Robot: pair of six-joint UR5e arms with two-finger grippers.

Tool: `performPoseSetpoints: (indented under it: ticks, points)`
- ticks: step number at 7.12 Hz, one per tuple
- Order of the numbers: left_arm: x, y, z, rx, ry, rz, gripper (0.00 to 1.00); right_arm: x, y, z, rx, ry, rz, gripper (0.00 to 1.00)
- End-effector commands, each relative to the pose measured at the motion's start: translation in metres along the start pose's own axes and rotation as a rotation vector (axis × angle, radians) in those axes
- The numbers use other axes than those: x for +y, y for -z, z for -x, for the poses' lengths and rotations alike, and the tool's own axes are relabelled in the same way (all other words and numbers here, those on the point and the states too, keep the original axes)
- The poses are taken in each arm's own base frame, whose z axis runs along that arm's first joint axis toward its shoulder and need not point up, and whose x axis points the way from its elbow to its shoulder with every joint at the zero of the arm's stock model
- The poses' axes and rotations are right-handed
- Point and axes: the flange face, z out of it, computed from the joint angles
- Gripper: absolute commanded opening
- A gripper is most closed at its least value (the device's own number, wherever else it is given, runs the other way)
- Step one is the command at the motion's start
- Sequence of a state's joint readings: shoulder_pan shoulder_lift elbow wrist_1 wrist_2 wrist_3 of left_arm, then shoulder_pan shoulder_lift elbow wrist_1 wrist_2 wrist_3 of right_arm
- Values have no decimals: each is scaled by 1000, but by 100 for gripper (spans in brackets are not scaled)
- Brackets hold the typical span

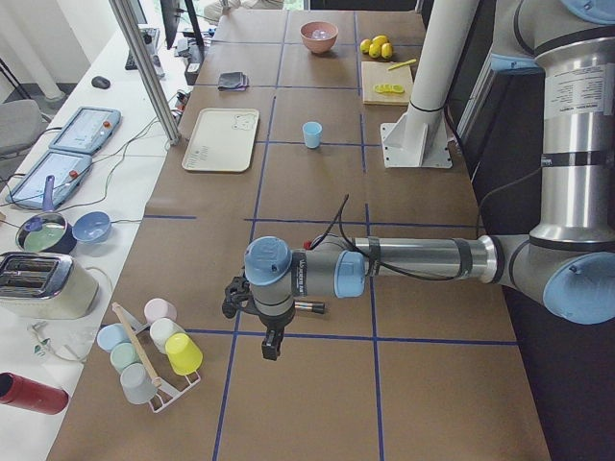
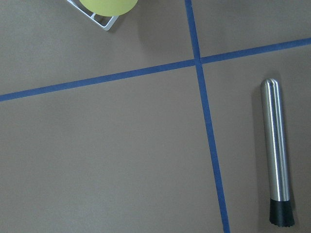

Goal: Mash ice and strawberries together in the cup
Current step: 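Lower the right gripper into the pink bowl and grasp an ice cube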

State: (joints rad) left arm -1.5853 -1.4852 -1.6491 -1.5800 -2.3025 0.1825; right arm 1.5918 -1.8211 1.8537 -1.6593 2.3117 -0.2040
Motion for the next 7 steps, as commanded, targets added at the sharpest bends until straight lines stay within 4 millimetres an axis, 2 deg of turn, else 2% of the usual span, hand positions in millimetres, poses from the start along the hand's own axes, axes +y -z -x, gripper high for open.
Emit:
performPoseSetpoints:
  ticks: [1,3,4,6,7]
  points:
    - [0,-2,1,3,6,7,100,-1,1,1,0,3,-2,100]
    - [2,-2,1,3,5,6,100,-16,22,17,15,23,-53,100]
    - [2,-2,0,4,5,6,100,-19,24,21,13,25,-62,100]
    - [2,-1,0,3,1,1,100,-47,43,38,18,80,-104,100]
    - [2,-1,0,3,1,1,100,-57,38,55,23,163,-117,99]
